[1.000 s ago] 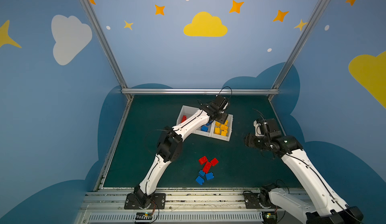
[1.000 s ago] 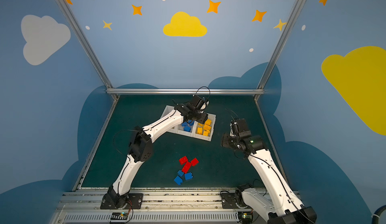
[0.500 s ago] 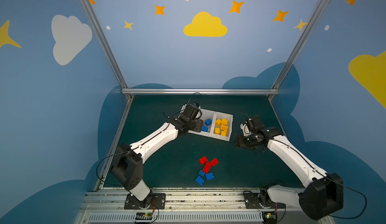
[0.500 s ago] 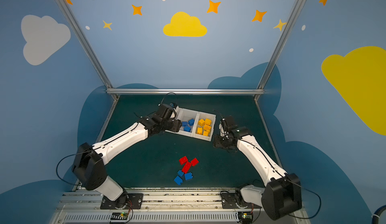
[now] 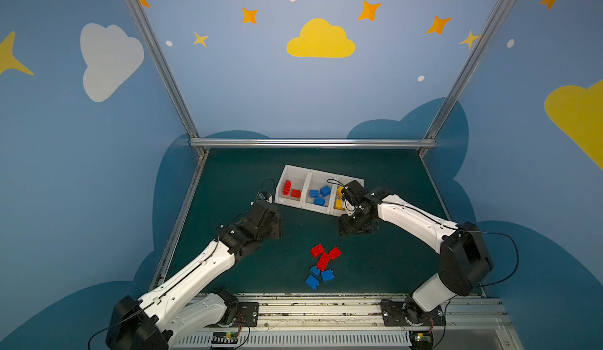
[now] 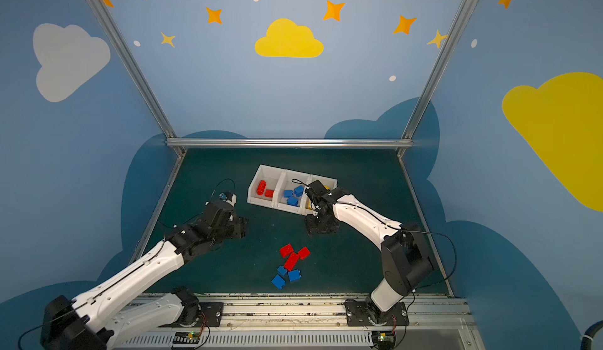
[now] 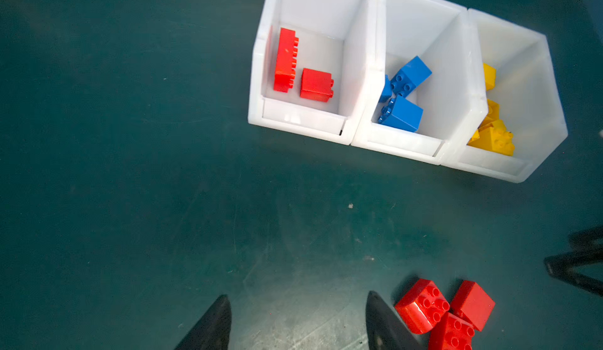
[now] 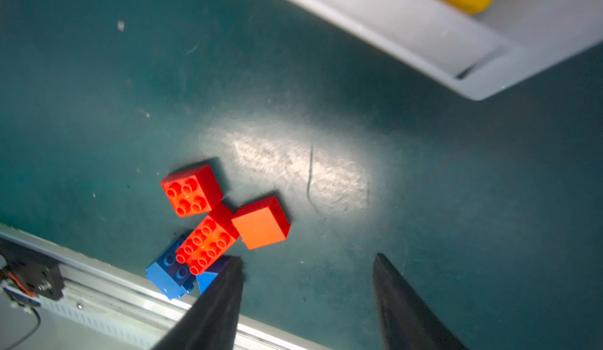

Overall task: Sort the legos into containers by color
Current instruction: Move the lego to the center of the table.

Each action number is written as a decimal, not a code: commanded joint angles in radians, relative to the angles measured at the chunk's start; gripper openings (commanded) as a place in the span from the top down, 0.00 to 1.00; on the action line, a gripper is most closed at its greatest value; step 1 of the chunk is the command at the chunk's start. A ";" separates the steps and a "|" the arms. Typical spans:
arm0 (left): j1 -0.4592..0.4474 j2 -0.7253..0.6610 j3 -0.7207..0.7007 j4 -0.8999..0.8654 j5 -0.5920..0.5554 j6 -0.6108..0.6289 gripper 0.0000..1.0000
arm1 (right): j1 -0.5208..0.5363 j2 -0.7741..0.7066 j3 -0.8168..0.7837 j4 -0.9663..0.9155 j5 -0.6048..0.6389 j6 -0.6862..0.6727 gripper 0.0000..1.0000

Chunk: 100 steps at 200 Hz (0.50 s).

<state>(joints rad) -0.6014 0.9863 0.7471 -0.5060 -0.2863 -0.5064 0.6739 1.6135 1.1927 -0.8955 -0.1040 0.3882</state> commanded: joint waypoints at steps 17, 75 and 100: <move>0.002 -0.164 -0.093 -0.061 -0.058 -0.079 0.34 | 0.054 0.057 0.048 -0.066 0.011 -0.101 0.35; 0.002 -0.256 -0.158 -0.065 -0.056 -0.111 0.34 | 0.142 0.117 0.098 -0.095 0.064 -0.215 0.34; 0.002 -0.252 -0.161 -0.060 -0.052 -0.113 0.34 | 0.179 0.145 0.132 -0.099 0.076 -0.262 0.34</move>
<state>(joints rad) -0.6014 0.7383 0.5911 -0.5541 -0.3336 -0.6067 0.8238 1.7313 1.2766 -0.9630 -0.0597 0.1959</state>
